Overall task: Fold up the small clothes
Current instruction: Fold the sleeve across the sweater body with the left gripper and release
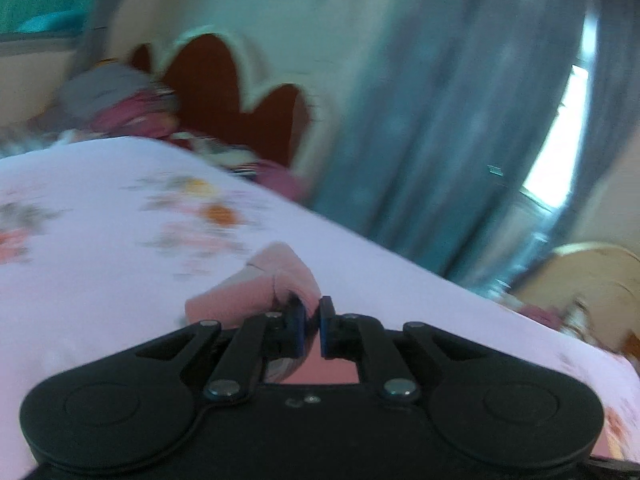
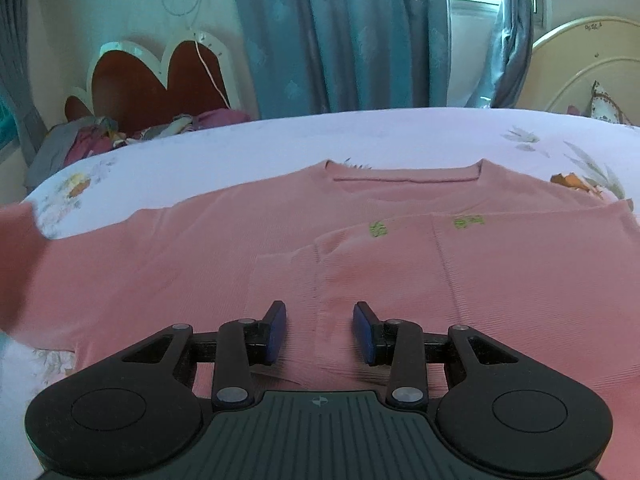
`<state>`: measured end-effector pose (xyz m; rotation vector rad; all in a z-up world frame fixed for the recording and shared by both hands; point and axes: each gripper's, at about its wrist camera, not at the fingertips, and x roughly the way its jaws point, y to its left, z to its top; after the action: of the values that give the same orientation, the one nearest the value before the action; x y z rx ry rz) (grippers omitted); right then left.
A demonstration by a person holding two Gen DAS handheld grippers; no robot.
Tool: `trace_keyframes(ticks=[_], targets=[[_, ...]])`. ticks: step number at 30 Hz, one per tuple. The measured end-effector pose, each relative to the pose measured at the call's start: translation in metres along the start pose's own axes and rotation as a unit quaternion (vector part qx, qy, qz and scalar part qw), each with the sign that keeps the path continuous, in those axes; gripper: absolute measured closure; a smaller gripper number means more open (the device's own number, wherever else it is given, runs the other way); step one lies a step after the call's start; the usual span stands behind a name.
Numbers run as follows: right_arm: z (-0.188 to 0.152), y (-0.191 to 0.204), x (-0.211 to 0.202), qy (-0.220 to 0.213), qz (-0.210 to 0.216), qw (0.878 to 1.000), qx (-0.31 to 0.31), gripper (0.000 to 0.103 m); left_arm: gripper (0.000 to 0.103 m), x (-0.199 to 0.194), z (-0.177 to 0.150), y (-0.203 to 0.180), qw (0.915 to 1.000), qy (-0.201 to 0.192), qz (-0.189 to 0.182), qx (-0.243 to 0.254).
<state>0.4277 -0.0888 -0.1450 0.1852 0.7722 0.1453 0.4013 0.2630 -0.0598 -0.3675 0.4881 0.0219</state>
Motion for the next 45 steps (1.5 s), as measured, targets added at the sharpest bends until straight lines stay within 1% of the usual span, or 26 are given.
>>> trace_keyframes(ticks=[3, 6, 9, 11, 12, 14, 15, 16, 17, 18, 19, 20, 21, 22, 23, 24, 27, 29, 32, 36, 40, 43, 45], targets=[[-0.001, -0.013, -0.008, -0.004, -0.006, 1.0, 0.01, 0.066, 0.097, 0.005, -0.013, -0.052, 0.998, 0.014, -0.055, 0.027], [-0.003, -0.029, -0.017, -0.008, -0.012, 1.0, 0.02, 0.066, 0.097, 0.014, -0.036, -0.1, 0.9922, 0.032, -0.101, 0.065], [-0.005, -0.047, -0.028, -0.014, -0.018, 0.999, 0.03, 0.066, 0.097, 0.024, -0.064, -0.147, 0.9833, 0.056, -0.143, 0.098], [-0.008, -0.059, -0.035, -0.013, -0.021, 0.999, 0.036, 0.066, 0.097, 0.033, -0.085, -0.177, 0.9755, 0.079, -0.163, 0.124], [-0.01, -0.065, -0.039, -0.013, -0.022, 0.999, 0.039, 0.066, 0.097, 0.037, -0.095, -0.188, 0.9721, 0.091, -0.169, 0.135], [-0.012, -0.076, -0.045, -0.009, -0.022, 0.999, 0.041, 0.066, 0.096, 0.047, -0.118, -0.208, 0.9618, 0.123, -0.179, 0.167], [-0.014, -0.081, -0.048, -0.008, -0.02, 0.999, 0.042, 0.066, 0.094, 0.05, -0.128, -0.214, 0.9579, 0.134, -0.177, 0.182], [-0.015, -0.086, -0.051, -0.007, -0.018, 0.999, 0.043, 0.066, 0.09, 0.052, -0.14, -0.22, 0.9527, 0.148, -0.173, 0.201], [-0.016, -0.088, -0.053, -0.006, -0.014, 0.999, 0.043, 0.066, 0.081, 0.054, -0.147, -0.223, 0.9496, 0.158, -0.167, 0.213], [-0.016, -0.091, -0.055, -0.005, -0.01, 0.999, 0.043, 0.066, 0.078, 0.055, -0.152, -0.224, 0.9475, 0.167, -0.161, 0.22], [-0.017, -0.093, -0.057, -0.004, -0.004, 0.999, 0.043, 0.066, 0.077, 0.055, -0.157, -0.224, 0.9459, 0.175, -0.153, 0.226], [-0.017, -0.093, -0.059, -0.005, 0.003, 0.999, 0.042, 0.066, 0.074, 0.055, -0.159, -0.222, 0.9454, 0.18, -0.149, 0.228], [-0.017, -0.093, -0.06, -0.005, 0.008, 0.999, 0.04, 0.066, 0.065, 0.053, -0.161, -0.219, 0.9457, 0.183, -0.142, 0.228], [-0.016, -0.092, -0.061, -0.004, 0.013, 0.999, 0.037, 0.066, 0.06, 0.051, -0.161, -0.213, 0.9469, 0.183, -0.133, 0.228], [-0.015, -0.09, -0.062, -0.005, 0.02, 0.999, 0.033, 0.066, 0.05, 0.047, -0.16, -0.209, 0.9486, 0.179, -0.126, 0.228], [-0.014, -0.086, -0.061, -0.005, 0.028, 0.999, 0.027, 0.066, 0.048, 0.044, -0.159, -0.206, 0.9511, 0.172, -0.118, 0.228], [-0.013, -0.072, -0.058, -0.003, 0.047, 0.999, 0.004, 0.066, 0.045, 0.03, -0.153, -0.192, 0.9573, 0.154, -0.087, 0.229], [-0.013, -0.058, -0.056, 0.0, 0.062, 0.998, -0.014, 0.066, 0.045, 0.027, -0.149, -0.175, 0.9612, 0.149, -0.061, 0.224], [-0.014, -0.034, -0.048, 0.005, 0.079, 0.996, -0.043, 0.066, 0.045, 0.021, -0.147, -0.153, 0.963, 0.149, -0.021, 0.223], [-0.017, -0.005, -0.035, 0.013, 0.09, 0.992, -0.083, 0.066, 0.045, 0.018, -0.148, -0.126, 0.9644, 0.145, 0.028, 0.22], [-0.02, 0.017, -0.021, 0.015, 0.078, 0.99, -0.118, 0.066, 0.045, 0.018, -0.149, -0.103, 0.9654, 0.146, 0.063, 0.207], [-0.022, 0.027, -0.005, 0.021, 0.052, 0.987, -0.148, 0.065, 0.045, 0.025, -0.147, -0.091, 0.9672, 0.145, 0.083, 0.191], [-0.022, 0.03, 0.002, 0.017, 0.04, 0.987, -0.153, 0.065, 0.041, 0.031, -0.145, -0.089, 0.9685, 0.141, 0.09, 0.185]])
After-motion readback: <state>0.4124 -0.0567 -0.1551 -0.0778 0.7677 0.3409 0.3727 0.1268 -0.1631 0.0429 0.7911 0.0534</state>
